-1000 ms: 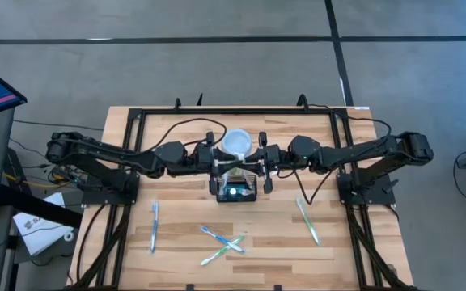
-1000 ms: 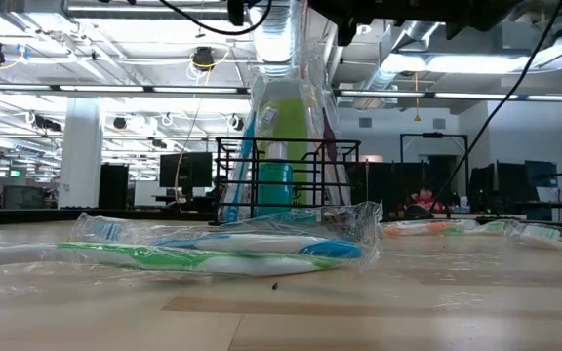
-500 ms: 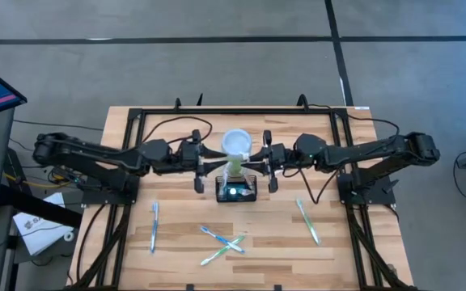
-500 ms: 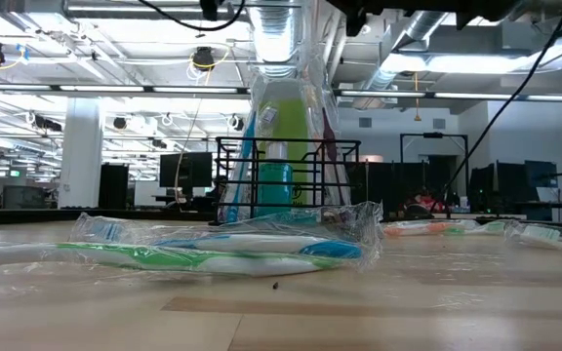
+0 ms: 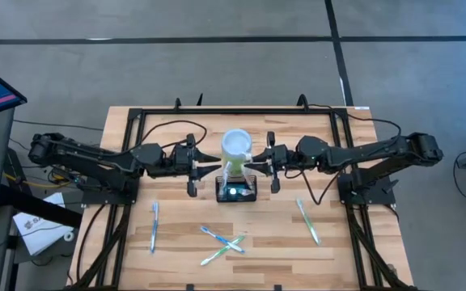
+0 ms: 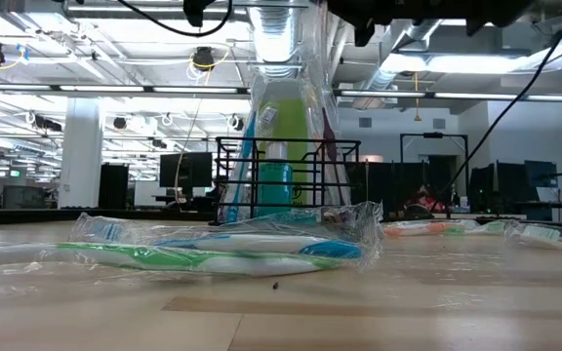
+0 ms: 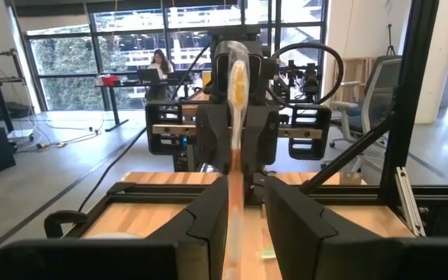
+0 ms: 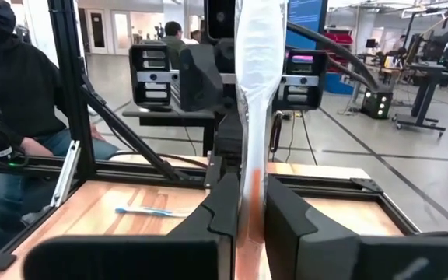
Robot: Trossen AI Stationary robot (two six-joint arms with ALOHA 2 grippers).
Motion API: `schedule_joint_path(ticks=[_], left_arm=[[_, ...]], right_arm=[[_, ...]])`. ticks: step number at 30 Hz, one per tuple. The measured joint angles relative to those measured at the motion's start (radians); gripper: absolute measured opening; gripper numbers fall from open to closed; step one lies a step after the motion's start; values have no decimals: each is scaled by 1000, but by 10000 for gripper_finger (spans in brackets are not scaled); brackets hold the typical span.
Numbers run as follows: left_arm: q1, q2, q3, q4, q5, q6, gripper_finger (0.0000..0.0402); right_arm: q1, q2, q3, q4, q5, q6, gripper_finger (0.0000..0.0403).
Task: Pick & Place toothbrushing station
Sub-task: Put the bottom orange toothbrush into the wire organizer
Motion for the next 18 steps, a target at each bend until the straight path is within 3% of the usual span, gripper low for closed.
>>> schedule_joint_path(ticks=[18], left_arm=[[0, 0, 0, -1, -4, 0, 80]], right_arm=[[-1, 8, -182, 203, 51, 110, 27]])
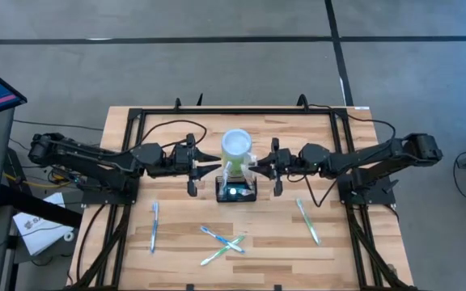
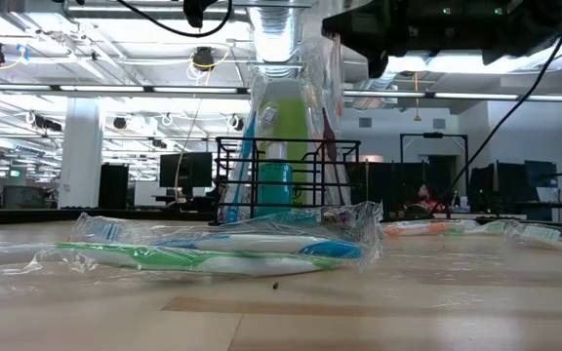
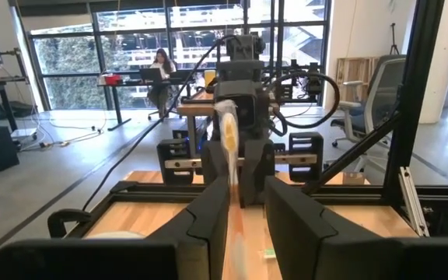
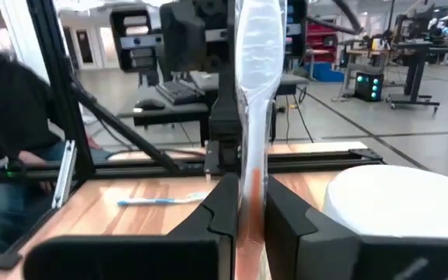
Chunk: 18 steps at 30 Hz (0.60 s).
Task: Pick & Place toothbrushing station
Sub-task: Put the bottom orange toothbrush into the wire organizer
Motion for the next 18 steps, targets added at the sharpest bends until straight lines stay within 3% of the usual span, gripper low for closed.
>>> schedule_joint_path(ticks=[18], left_arm=[[0, 0, 0, 1, 5, 0, 80]], right_arm=[[90, 65, -140, 228, 156, 70, 27]])
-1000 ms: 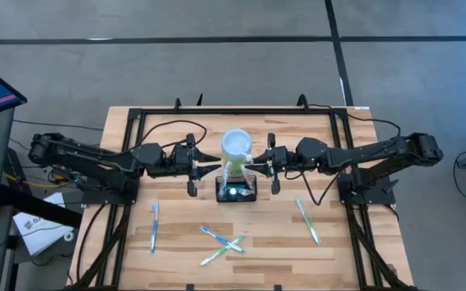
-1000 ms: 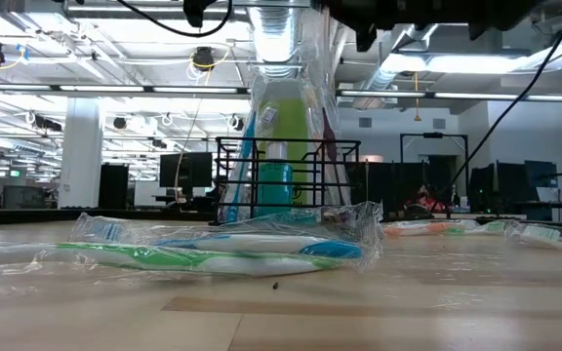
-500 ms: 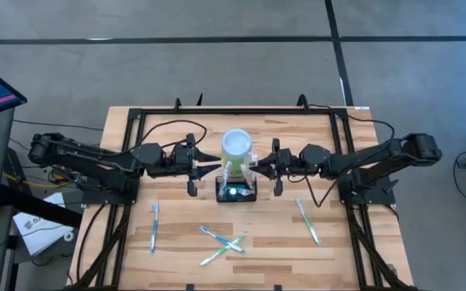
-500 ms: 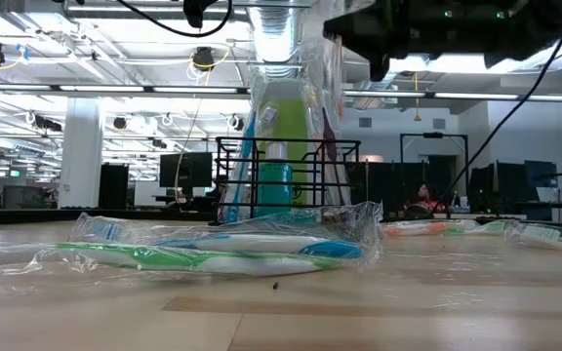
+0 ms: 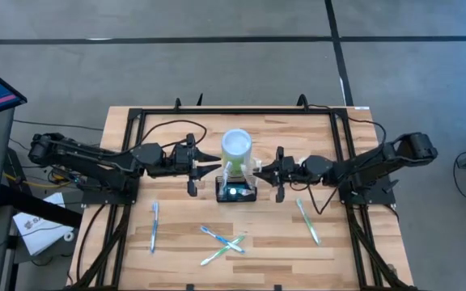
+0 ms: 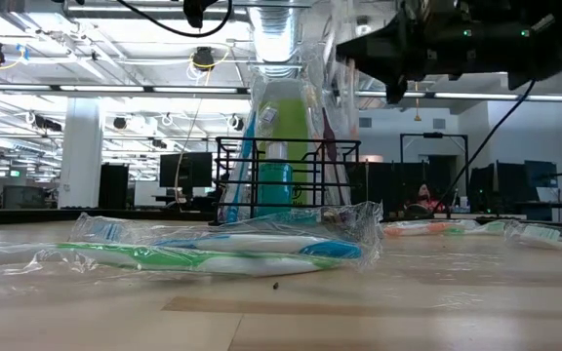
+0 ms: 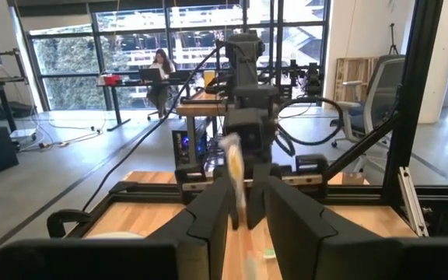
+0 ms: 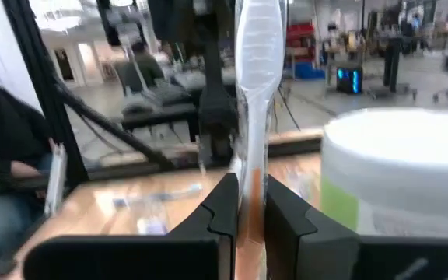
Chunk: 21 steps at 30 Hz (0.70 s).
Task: Pick & Place toothbrushing station
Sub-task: Put the bottom orange toothbrush into the wire organizer
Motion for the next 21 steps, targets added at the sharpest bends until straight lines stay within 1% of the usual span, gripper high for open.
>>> schedule_joint_path(ticks=[3, 7, 10, 12, 17, 21], left_arm=[[0, 0, 0, 0, 0, 0, 80], [0, 0, 0, 0, 0, 0, 80], [0, 0, 0, 0, -1, 0, 80], [0, 0, 0, -1, -1, 0, 80], [0, 0, 0, -1, -1, 0, 80], [0, 0, 0, -1, -1, 0, 80]], right_arm=[[0, 51, -4, 86, 0, -4, 27], [-26, 103, -7, 128, 0, -9, 27], [-49, 125, -6, 122, -1, -3, 27], [-55, 126, -6, 127, -2, -4, 27], [-46, 80, -6, 112, -18, -7, 27], [-37, 76, -6, 89, -24, 3, 27]])
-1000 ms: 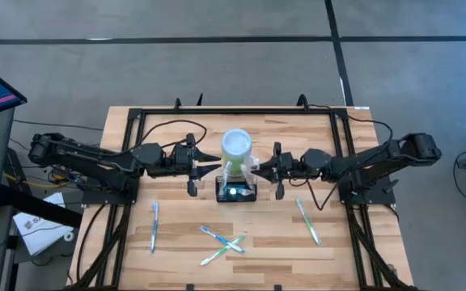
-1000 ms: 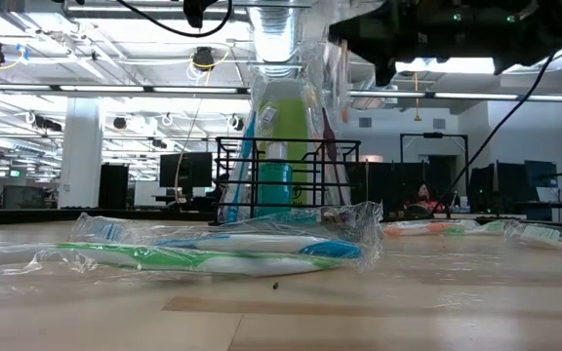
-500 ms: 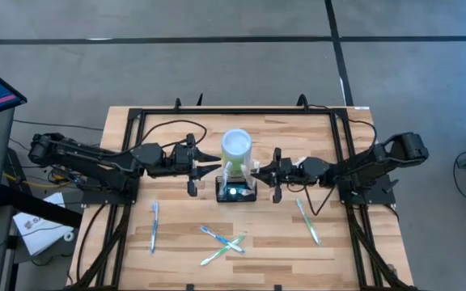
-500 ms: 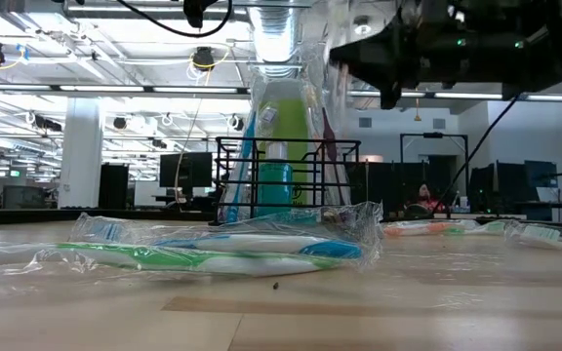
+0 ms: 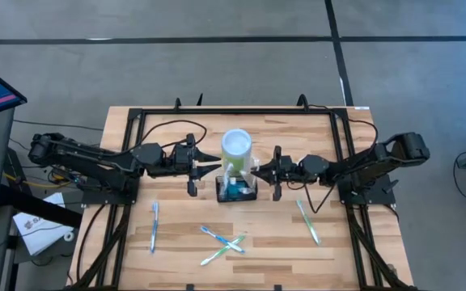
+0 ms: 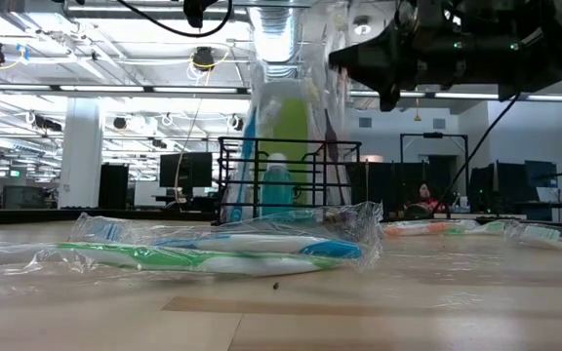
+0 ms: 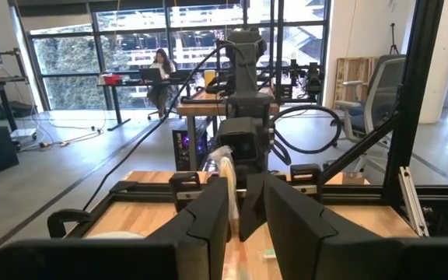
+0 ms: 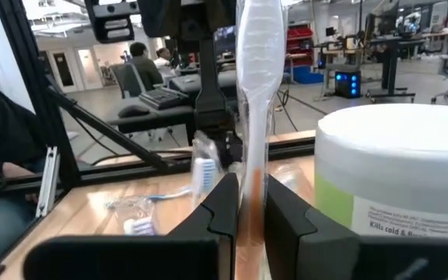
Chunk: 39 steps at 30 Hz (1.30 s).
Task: Pick & Place toothbrushing station
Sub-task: Put the bottom orange toothbrush into the wire organizer
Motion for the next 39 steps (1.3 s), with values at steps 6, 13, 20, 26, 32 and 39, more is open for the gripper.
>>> schedule_joint_path(ticks=[6, 13, 20, 26, 32, 39], left_arm=[[0, 0, 0, 0, -3, 0, 80], [0, 0, 0, 0, -4, 0, 80], [0, 0, 0, 0, -3, 0, 80], [0, 0, 0, 0, -2, 0, 80], [0, 0, 0, 0, 2, 0, 80], [0, 0, 0, 0, 1, 0, 80]], right_arm=[[5, 31, -1, -1, 0, 17, 27], [7, 126, -1, 66, -2, 21, 27], [33, 236, -1, 161, -3, 21, 27], [54, 287, -1, 195, 11, 36, 27], [58, 288, -2, 162, 21, 36, 46], [58, 288, -2, 139, 22, 39, 37]])
